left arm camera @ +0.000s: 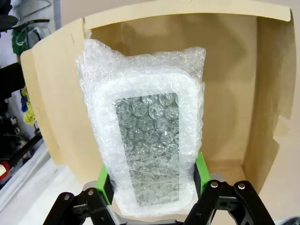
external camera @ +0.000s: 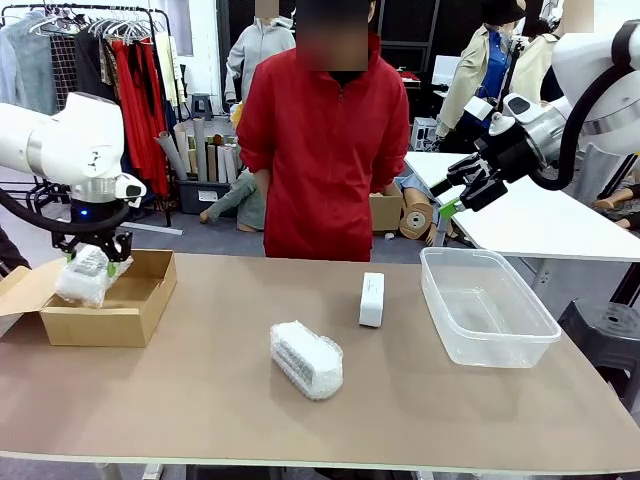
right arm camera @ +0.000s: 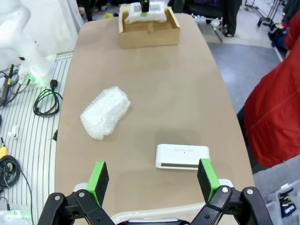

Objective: Separate and place wrapped and unwrapped clocks.
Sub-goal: If the picked Digital clock is wrapped, place it in the Package Box ; if not, place it in the Organizing box.

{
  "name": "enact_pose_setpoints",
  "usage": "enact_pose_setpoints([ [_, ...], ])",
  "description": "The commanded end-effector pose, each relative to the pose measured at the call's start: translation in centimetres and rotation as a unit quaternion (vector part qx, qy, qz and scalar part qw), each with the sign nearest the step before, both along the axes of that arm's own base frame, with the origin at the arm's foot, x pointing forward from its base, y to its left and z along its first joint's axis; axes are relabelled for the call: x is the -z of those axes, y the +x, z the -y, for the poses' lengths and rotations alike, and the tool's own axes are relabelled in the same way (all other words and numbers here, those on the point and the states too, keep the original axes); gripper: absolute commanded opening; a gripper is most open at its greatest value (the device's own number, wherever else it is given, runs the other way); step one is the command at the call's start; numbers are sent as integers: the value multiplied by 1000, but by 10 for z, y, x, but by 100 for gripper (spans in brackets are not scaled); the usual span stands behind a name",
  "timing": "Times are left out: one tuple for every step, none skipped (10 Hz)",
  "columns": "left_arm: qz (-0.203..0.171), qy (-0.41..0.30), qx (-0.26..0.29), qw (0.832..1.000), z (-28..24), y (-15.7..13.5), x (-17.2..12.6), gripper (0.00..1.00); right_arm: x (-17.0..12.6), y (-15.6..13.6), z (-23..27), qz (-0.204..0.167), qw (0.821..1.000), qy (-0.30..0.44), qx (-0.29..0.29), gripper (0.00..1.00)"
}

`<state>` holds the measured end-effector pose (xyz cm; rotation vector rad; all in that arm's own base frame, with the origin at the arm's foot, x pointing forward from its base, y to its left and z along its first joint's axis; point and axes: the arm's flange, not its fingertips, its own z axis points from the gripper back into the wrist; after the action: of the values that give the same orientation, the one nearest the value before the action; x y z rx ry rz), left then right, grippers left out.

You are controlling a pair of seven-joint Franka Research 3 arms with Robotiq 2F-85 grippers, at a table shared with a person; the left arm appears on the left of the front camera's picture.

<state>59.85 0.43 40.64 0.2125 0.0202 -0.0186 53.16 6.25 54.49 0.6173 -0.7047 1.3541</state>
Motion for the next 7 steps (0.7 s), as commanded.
enact_pose_setpoints([
  [8,-5,-7,1000,-1,-3,6,0,-2,0,0,2,1000,-1,-1,100],
  [4,-13,-9,1000,-3,-1,11,0,-2,0,0,2,1000,-1,-1,100],
  [1,-21,-13,1000,-4,-1,14,0,-2,0,0,2,1000,-1,-1,100],
  [-4,-27,-14,1000,-6,0,18,0,-2,0,0,2,1000,-1,-1,100],
  [-10,-29,-12,999,-5,0,23,0,-2,0,0,2,1000,-1,-1,100],
  [-12,-29,-13,999,-4,1,27,0,-2,0,0,2,1000,-1,-1,100],
  [-14,-29,-13,999,-6,3,30,0,-2,0,0,2,1000,-1,-1,100],
])
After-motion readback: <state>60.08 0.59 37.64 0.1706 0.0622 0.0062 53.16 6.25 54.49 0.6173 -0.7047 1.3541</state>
